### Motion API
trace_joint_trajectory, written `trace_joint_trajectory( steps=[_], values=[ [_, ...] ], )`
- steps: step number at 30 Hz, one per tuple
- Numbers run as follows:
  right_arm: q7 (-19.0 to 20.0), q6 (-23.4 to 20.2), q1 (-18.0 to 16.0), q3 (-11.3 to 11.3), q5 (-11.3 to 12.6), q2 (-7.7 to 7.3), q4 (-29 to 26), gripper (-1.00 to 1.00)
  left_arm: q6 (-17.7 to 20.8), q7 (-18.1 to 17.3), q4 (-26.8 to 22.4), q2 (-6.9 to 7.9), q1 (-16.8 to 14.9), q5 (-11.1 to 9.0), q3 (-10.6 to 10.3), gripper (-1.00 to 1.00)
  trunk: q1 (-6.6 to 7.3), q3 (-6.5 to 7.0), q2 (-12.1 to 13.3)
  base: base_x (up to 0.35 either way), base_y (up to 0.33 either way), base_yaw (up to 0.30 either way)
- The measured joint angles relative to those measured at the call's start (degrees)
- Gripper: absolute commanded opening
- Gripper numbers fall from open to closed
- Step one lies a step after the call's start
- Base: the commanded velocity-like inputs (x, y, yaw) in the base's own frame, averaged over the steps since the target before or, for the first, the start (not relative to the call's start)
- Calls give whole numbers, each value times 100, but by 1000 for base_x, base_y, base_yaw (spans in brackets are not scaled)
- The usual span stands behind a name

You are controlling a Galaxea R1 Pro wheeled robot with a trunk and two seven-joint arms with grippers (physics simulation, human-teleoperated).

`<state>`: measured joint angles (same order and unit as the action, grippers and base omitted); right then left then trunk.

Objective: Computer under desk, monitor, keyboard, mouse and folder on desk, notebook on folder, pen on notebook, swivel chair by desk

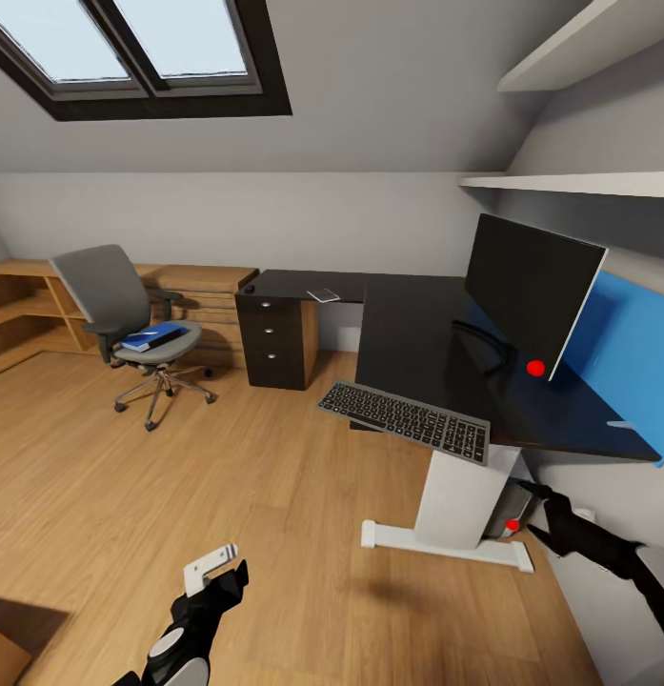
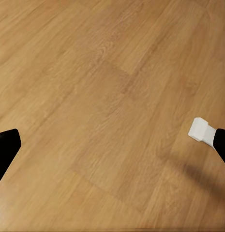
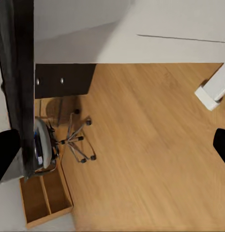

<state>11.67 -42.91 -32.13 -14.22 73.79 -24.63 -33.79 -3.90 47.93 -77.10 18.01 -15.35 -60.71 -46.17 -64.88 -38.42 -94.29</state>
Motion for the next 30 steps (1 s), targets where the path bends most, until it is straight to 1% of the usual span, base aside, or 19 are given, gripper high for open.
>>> trace_joint_trajectory(
  steps=[3, 4, 6, 9, 10, 13, 19, 25, 30],
  values=[
    [223, -139, -70, 7, 0, -131, 86, 100, 0, 0, 0, -4, -1, 0, -8, 100, 0, 0, 0, 0, 0, 0],
    [299, -302, -83, 10, 10, -192, 87, 100, 0, 0, -1, -4, 1, 0, -12, 100, 0, 0, 0, 0, 0, 0],
    [491, -789, -95, 8, 16, -281, 91, 100, -2, 0, -4, -5, 3, 0, -18, 100, 0, 0, 0, 0, 0, 0],
    [623, -1194, -101, -11, 28, -343, 94, 100, -2, 0, -6, -5, 2, 0, -22, 100, 0, 0, 0, 0, 0, 0],
    [637, -1245, -101, -13, 33, -354, 95, 100, -1, 0, -5, -5, 1, 0, -22, 100, 0, 0, 0, 0, 0, 0],
    [686, -1499, -103, -24, 68, -446, 90, 100, -3, 0, -8, -5, 1, 0, -23, 100, 0, 0, 0, 0, 0, 0],
    [709, -1594, -104, -31, 76, -491, 62, 100, -5, -5, -9, -5, 2, 0, -24, 100, 0, 0, 0, 0, 0, 0],
    [715, -1605, -104, -19, 68, -479, -318, 100, -7, -7, -4, -12, 1, -11, -23, 100, 1, 0, 0, 26, 0, 0],
    [715, -1601, -104, -6, 51, -473, -364, 100, -8, -11, 12, -25, 0, -28, -27, 100, 2, 0, 0, 116, 0, 0]
  ],
)
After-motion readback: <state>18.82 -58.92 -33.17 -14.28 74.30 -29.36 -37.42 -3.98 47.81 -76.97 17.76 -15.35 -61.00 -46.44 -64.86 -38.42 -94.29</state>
